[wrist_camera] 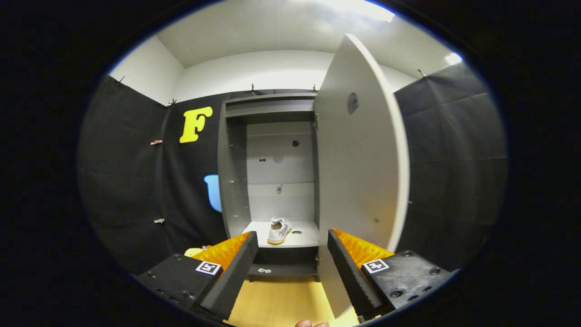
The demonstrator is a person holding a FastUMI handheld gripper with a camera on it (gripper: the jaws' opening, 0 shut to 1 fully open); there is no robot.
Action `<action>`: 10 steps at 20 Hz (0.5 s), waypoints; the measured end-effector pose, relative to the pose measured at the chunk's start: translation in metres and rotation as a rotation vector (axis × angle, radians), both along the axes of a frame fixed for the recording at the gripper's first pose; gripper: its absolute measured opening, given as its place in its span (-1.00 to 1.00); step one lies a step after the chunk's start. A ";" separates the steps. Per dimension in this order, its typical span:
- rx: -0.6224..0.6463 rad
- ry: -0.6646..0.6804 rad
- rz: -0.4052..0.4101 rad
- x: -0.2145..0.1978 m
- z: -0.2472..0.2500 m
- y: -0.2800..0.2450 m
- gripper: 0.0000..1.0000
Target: Open the shoe cabinet door, grab the shoes and put them into the shoe cabinet, then close the shoe cabinet door.
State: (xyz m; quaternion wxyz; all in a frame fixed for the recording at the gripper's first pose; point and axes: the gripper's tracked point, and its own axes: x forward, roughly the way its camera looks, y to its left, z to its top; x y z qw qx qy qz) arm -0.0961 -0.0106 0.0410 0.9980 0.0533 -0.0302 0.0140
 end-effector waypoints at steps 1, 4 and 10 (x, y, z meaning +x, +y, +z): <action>0.001 -0.013 -0.034 -0.003 0.003 -0.018 0.95; -0.005 -0.046 -0.136 -0.021 0.009 -0.073 0.94; -0.019 -0.006 -0.293 -0.012 -0.008 -0.159 0.94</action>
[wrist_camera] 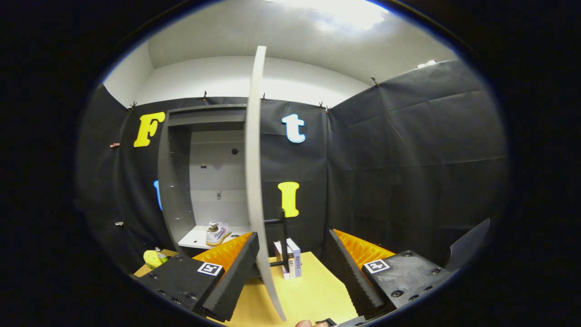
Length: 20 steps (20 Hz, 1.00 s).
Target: Open the shoe cabinet door, grab the shoes and put them into the shoe cabinet, then close the shoe cabinet door.
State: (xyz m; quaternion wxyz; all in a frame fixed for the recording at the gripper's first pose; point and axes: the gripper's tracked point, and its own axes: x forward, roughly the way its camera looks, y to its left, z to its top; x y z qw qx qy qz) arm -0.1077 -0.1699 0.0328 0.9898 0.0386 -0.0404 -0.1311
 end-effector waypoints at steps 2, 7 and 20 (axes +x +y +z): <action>-0.002 0.036 -0.022 0.010 -0.014 -0.019 0.93; 0.067 0.140 -0.004 0.044 -0.050 -0.034 0.92; 0.058 0.132 0.080 0.058 -0.058 0.007 0.95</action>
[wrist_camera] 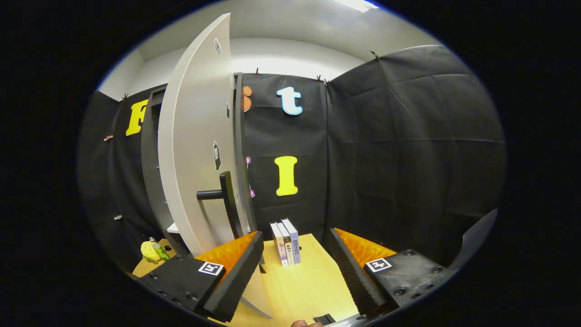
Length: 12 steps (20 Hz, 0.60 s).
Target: Open the shoe cabinet door, grab the shoes and put them into the shoe cabinet, then close the shoe cabinet door.
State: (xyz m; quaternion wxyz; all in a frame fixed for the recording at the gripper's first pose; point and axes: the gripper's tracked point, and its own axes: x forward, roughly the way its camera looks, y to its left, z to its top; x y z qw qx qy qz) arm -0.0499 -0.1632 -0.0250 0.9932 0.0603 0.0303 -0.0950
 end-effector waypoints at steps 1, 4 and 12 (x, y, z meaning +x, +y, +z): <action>0.001 0.000 0.012 0.000 0.000 0.007 0.95; -0.002 -0.004 0.053 -0.003 0.001 0.031 0.95; 0.032 -0.010 0.167 0.002 -0.001 0.095 0.95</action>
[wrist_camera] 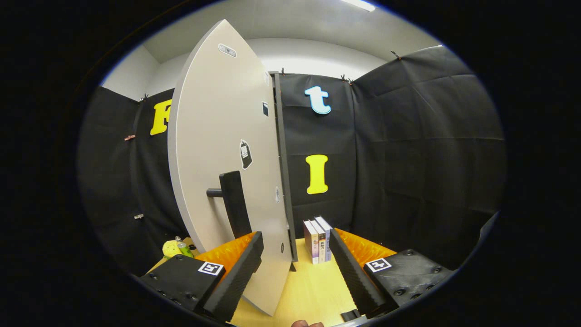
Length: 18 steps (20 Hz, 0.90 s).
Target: Open the shoe cabinet door, grab the shoes and put them into the shoe cabinet, then close the shoe cabinet door.
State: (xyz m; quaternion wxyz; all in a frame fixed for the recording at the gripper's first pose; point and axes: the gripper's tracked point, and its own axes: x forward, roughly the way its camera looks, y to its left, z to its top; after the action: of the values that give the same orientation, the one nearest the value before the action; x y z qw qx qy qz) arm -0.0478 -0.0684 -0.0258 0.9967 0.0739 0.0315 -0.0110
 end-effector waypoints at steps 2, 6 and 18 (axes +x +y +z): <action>0.013 0.007 0.036 0.003 -0.001 0.019 0.95; 0.025 0.006 0.120 0.015 -0.002 0.064 0.95; -0.052 -0.001 0.121 0.040 0.003 0.083 0.95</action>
State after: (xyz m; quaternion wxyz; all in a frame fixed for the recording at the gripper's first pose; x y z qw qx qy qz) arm -0.0083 0.0146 -0.0224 0.9971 0.0459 0.0353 0.0487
